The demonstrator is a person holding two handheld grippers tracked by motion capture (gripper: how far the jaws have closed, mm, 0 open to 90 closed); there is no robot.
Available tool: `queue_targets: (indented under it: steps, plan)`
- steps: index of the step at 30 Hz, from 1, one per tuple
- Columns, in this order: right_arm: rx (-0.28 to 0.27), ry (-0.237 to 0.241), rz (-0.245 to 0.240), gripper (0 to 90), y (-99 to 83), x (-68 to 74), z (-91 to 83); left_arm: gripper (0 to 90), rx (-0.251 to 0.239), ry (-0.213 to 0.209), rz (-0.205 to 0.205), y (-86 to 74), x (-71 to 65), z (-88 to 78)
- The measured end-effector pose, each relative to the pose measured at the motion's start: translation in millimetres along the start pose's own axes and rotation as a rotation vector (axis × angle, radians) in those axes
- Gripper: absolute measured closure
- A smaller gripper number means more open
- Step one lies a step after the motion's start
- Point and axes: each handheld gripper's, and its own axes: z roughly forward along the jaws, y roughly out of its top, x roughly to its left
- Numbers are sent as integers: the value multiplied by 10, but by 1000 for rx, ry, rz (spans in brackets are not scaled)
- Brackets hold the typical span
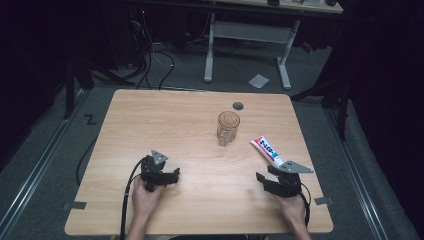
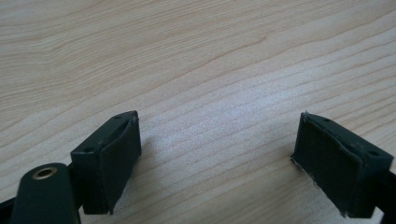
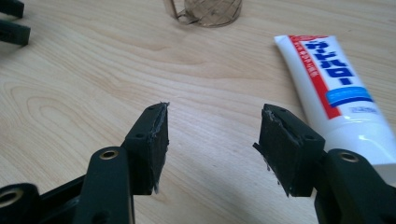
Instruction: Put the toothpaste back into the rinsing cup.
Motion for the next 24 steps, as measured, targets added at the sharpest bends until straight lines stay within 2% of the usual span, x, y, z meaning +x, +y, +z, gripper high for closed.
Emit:
queue_targets:
  steps: [13,16,18,21,24]
  plan:
    - [-28,-44,34,424,97,-185,-113,152,0,0,0,0,0,0]
    - [-26,-58,40,409,123,-241,-93,152,0,0,-1,0,0,0]
    - [-27,-80,53,399,149,-264,-66,152,0,0,-1,0,-1,0]
    - [-9,-111,48,376,198,-292,-8,152,0,0,0,0,0,0]
    - [-9,-116,47,367,246,-331,33,152,0,0,0,0,0,0]
